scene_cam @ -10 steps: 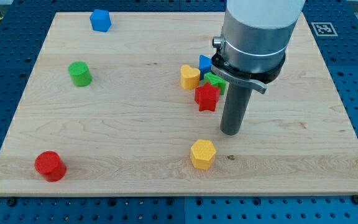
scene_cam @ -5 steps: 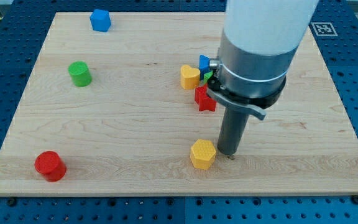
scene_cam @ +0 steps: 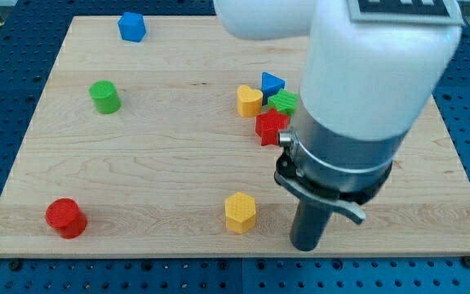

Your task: Slide the yellow hexagon into the yellow heart

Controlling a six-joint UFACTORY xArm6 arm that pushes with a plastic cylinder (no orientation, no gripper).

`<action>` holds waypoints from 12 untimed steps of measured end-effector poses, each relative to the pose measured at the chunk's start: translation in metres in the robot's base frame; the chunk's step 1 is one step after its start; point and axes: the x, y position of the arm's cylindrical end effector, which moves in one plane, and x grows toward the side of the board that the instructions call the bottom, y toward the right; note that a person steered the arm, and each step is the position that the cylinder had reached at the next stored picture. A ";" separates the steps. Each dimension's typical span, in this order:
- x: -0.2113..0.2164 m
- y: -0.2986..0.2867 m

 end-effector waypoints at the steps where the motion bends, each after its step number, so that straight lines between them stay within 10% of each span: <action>1: 0.000 -0.006; 12: -0.048 -0.092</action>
